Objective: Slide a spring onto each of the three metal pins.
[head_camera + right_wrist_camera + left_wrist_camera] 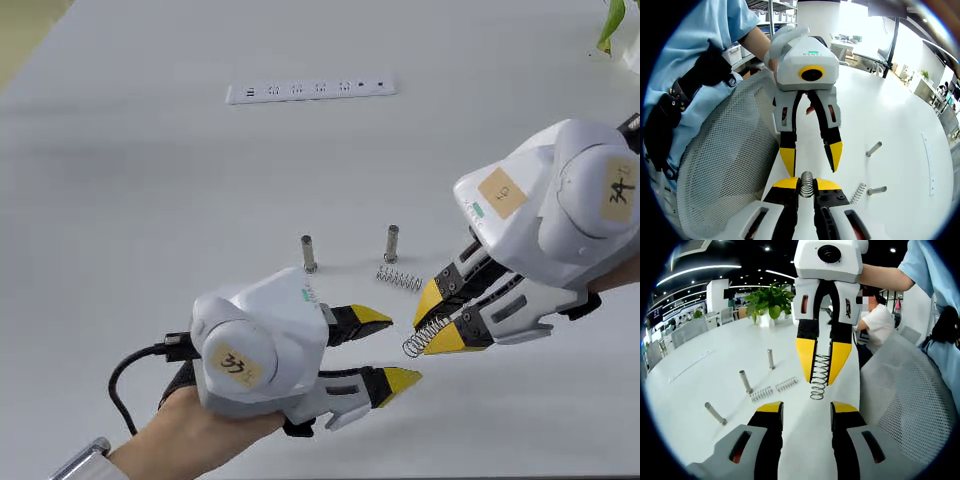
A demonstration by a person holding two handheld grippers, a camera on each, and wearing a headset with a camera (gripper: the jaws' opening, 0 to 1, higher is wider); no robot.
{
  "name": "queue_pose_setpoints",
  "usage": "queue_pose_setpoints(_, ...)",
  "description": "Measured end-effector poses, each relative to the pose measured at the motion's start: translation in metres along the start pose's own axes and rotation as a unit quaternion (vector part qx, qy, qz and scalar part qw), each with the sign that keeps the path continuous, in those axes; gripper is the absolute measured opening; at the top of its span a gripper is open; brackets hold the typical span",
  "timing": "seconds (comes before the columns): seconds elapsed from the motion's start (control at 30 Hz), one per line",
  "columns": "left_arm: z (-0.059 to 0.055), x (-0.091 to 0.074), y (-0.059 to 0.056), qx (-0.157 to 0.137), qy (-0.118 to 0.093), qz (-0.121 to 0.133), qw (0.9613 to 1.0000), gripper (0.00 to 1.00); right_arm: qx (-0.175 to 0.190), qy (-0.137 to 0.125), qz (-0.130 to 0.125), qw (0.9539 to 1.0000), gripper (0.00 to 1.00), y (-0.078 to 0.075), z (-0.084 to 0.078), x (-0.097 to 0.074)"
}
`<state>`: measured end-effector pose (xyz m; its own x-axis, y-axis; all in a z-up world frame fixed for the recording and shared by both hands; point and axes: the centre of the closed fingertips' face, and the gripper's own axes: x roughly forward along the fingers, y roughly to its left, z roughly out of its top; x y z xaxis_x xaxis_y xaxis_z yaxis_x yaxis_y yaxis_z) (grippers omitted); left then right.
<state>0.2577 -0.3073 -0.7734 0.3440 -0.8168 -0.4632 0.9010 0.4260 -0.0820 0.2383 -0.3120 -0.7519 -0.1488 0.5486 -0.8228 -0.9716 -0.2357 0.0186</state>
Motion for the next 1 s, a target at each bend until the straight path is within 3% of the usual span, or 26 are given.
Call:
queue_pose_setpoints(0.3,-0.005,-0.011,0.028,-0.033,-0.016,0.08,0.9961,0.7,0.0,0.002,-0.001,1.0,0.07,-0.001,-0.003,0.0)
queue_pose_setpoints(0.53,-0.013,-0.023,0.051,-0.05,-0.017,0.145,0.988,0.98,0.0,0.006,-0.001,1.0,0.07,-0.002,-0.006,0.0)
queue_pose_setpoints(0.7,-0.013,-0.029,0.062,-0.061,-0.021,0.168,0.9836,0.99,0.001,0.009,-0.002,1.0,0.07,-0.002,-0.008,-0.002)
queue_pose_setpoints(1.0,-0.013,-0.038,0.072,-0.079,-0.028,0.188,0.9787,0.99,0.002,0.013,-0.004,0.9999,0.07,-0.003,-0.011,-0.004)
